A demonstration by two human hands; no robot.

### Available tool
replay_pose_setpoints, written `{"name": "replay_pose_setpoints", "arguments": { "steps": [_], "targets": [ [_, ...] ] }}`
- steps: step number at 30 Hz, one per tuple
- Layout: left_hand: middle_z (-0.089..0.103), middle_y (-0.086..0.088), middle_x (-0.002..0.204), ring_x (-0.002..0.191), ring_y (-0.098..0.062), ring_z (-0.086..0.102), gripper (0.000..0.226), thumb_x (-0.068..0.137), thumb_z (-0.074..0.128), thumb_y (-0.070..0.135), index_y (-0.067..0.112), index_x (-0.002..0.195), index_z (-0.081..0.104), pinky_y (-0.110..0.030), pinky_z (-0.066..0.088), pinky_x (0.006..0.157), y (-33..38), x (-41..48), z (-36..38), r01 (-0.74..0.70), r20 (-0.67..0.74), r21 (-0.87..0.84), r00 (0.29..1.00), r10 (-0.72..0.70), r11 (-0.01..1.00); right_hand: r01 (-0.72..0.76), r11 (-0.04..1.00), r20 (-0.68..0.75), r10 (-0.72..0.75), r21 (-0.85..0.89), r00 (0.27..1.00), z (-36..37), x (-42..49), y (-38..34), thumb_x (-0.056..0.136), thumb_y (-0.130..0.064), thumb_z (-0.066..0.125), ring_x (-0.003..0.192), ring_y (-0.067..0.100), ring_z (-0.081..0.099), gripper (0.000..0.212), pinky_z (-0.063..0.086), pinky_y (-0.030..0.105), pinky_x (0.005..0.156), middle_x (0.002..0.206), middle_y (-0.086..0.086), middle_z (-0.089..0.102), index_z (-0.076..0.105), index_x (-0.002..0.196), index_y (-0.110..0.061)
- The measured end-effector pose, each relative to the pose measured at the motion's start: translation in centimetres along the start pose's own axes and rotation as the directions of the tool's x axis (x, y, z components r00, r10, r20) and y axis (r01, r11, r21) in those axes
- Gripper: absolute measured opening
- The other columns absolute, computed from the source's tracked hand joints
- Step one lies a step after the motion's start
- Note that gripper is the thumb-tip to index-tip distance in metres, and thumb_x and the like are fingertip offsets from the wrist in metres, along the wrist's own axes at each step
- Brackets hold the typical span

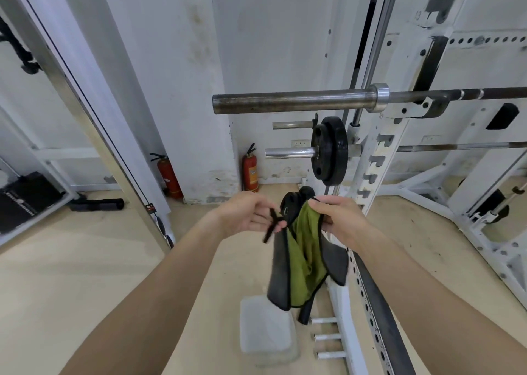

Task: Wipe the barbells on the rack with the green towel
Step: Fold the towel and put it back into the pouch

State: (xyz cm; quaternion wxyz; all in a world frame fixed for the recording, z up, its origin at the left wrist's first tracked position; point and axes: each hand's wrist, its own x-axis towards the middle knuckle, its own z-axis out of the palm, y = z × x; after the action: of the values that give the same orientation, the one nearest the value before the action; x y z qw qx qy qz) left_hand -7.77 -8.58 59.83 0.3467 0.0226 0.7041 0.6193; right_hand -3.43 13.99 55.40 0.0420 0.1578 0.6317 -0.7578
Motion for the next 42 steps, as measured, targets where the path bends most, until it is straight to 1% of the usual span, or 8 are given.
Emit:
{"name": "replay_pose_setpoints", "arguments": {
  "steps": [5,10,17,22,28,32,37,42],
  "targets": [
    [0.075,-0.017,0.108,0.086,-0.017,0.075,0.015,0.1,0.055,0.004,0.006,0.111,0.066,-0.024,0.061,0.077,0.3,-0.5,1.1,-0.13,0.187,0.015,0.974,0.125,0.991,0.072,0.997,0.116,-0.067,-0.038,0.991,2.2,-1.1,-0.6,0.091,-0.007,0.069,0.077,0.022,0.07,0.004,0.058,0.04,0.08,0.081,0.008,0.073,0.073,0.09,-0.008],
    [0.078,-0.012,0.093,0.075,-0.018,0.075,0.004,0.1,0.061,0.015,0.013,0.097,0.064,-0.024,0.059,0.067,0.4,0.0,2.1,-0.294,0.039,0.153,0.956,0.291,0.944,0.13,0.991,0.171,-0.127,-0.005,0.977,2.4,-1.6,-0.7,0.095,-0.006,0.063,0.088,0.026,0.072,0.015,0.059,0.041,0.085,0.091,0.011,0.076,0.076,0.092,-0.012],
    [0.076,-0.01,0.076,0.061,-0.018,0.069,0.013,0.1,0.06,0.022,0.017,0.09,0.066,-0.022,0.05,0.053,0.3,0.5,2.5,-0.405,0.001,0.365,0.901,0.434,0.838,0.137,0.989,0.12,-0.143,0.058,0.982,2.8,-1.7,-0.7,0.099,0.004,0.049,0.089,0.029,0.072,0.037,0.059,0.048,0.085,0.09,0.013,0.075,0.077,0.086,-0.016],
    [0.071,-0.003,0.06,0.052,-0.011,0.062,0.019,0.098,0.063,0.027,0.019,0.082,0.068,-0.016,0.046,0.054,-0.1,0.8,2.9,-0.384,-0.052,0.515,0.879,0.475,0.766,0.136,0.984,0.126,-0.151,0.117,0.98,2.6,-1.8,-0.7,0.096,-0.002,0.059,0.092,0.03,0.073,0.018,0.06,0.046,0.082,0.096,0.016,0.075,0.076,0.096,-0.007],
    [0.059,0.01,0.05,0.048,-0.005,0.054,0.022,0.095,0.067,0.032,0.024,0.074,0.068,-0.022,0.043,0.054,-1.1,2.0,4.4,-0.439,-0.252,0.421,0.784,0.567,0.794,0.078,0.975,0.251,-0.131,0.21,0.959,1.7,-2.0,-1.5,0.096,0.011,0.041,0.098,0.029,0.071,0.035,0.059,0.038,0.081,0.103,0.018,0.073,0.067,0.118,0.003],
    [0.055,0.015,0.053,0.054,-0.003,0.048,0.021,0.092,0.07,0.036,0.029,0.073,0.07,-0.021,0.038,0.057,-1.3,2.3,4.6,-0.52,-0.249,0.37,0.743,0.621,0.77,0.201,0.976,0.218,-0.214,0.082,0.952,1.5,-2.2,-1.7,0.093,0.007,0.06,0.096,0.023,0.072,0.024,0.058,0.031,0.078,0.094,0.01,0.074,0.071,0.108,-0.008],
    [0.042,0.006,0.064,0.063,-0.012,0.042,0.047,0.097,0.051,0.055,0.024,0.061,0.057,-0.035,0.036,0.063,-3.2,3.0,3.3,-0.489,-0.107,0.562,0.757,0.644,0.668,0.279,0.958,0.165,-0.287,0.069,0.944,1.9,-1.8,-3.7,0.099,-0.004,0.055,0.083,0.019,0.07,0.016,0.056,0.027,0.07,0.086,0.008,0.072,0.07,0.093,-0.006],
    [0.05,0.002,0.097,0.097,-0.014,0.046,0.035,0.096,0.053,0.054,0.026,0.085,0.073,-0.035,0.044,0.084,-8.0,3.8,0.4,-0.165,-0.159,0.832,0.843,0.514,0.529,0.285,0.95,0.176,-0.305,0.128,0.936,1.6,-1.1,-7.2,0.101,-0.01,0.053,0.092,0.024,0.06,0.019,0.05,0.04,0.086,0.091,0.007,0.067,0.07,0.093,-0.008]
  ]
}}
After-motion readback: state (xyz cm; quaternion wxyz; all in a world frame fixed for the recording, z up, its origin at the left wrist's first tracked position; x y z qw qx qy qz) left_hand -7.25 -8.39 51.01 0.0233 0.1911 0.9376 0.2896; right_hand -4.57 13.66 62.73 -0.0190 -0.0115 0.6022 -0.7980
